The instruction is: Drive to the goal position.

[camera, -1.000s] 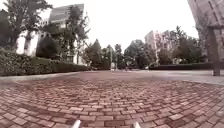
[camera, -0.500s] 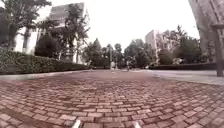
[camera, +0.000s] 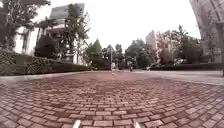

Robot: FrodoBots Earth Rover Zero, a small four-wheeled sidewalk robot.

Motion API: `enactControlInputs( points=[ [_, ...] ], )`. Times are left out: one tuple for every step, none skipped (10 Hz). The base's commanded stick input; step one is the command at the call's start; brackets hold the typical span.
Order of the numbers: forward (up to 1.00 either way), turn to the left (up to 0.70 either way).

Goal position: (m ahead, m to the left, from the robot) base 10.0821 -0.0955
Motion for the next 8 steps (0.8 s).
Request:
enactControlInputs(
  points=[
    [0.70,0.00],
    [0.70,0.00],
    [0.70,0.00],
    [0.70,0.00],
    [0.70,0.00],
    [0.70,0.00],
    [0.70,0.00],
    [0.70,0.00]
  ],
)
